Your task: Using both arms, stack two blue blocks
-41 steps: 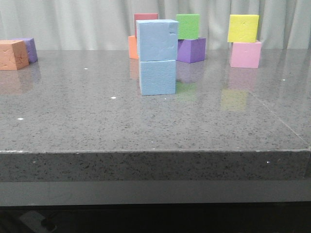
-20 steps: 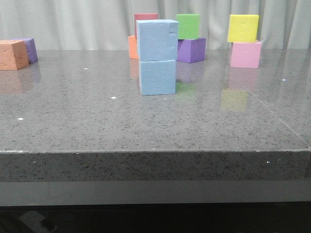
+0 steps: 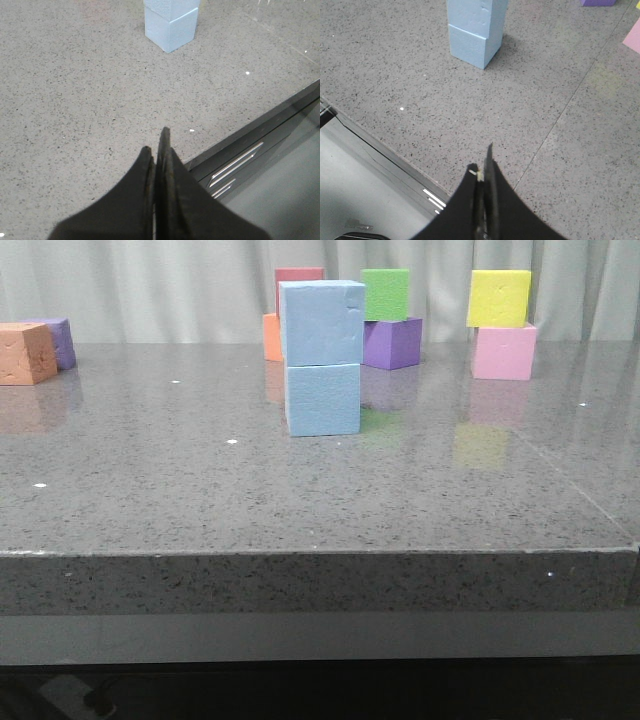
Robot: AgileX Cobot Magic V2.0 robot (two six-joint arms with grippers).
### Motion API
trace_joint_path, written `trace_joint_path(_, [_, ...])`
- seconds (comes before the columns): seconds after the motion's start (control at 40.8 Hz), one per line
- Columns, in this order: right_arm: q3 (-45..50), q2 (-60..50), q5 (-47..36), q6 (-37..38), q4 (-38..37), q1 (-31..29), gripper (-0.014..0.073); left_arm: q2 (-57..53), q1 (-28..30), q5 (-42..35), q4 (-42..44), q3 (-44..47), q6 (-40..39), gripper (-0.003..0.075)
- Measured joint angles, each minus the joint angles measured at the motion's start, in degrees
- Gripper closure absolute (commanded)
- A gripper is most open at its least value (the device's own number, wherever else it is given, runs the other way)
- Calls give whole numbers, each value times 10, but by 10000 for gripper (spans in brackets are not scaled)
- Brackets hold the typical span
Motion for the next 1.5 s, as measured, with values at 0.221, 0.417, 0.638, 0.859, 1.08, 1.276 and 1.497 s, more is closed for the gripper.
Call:
trace_joint_path(0.221, [0, 0, 0, 0, 0, 0, 661, -72, 99, -32, -4, 75, 0, 741])
trace_joint_path(0.417, [0, 0, 0, 0, 0, 0, 661, -181, 219, -132, -4, 187, 0, 741])
trace_joint_path(0.638, [0, 0, 0, 0, 0, 0, 661, -296, 286, -289, -4, 329, 0, 741])
trace_joint_path(0.859, [0, 0, 0, -1, 0, 0, 661, -338, 292, -345, -6, 401, 0, 741])
trace_joint_path(1.08, [0, 0, -1, -1, 0, 0, 661, -338, 292, -363, -6, 407, 0, 741])
trace_joint_path(1.276, [0, 0, -1, -1, 0, 0, 661, -338, 292, -363, -6, 407, 0, 741])
trace_joint_path(1.497, [0, 0, -1, -2, 0, 0, 661, -338, 292, -366, -6, 407, 0, 741])
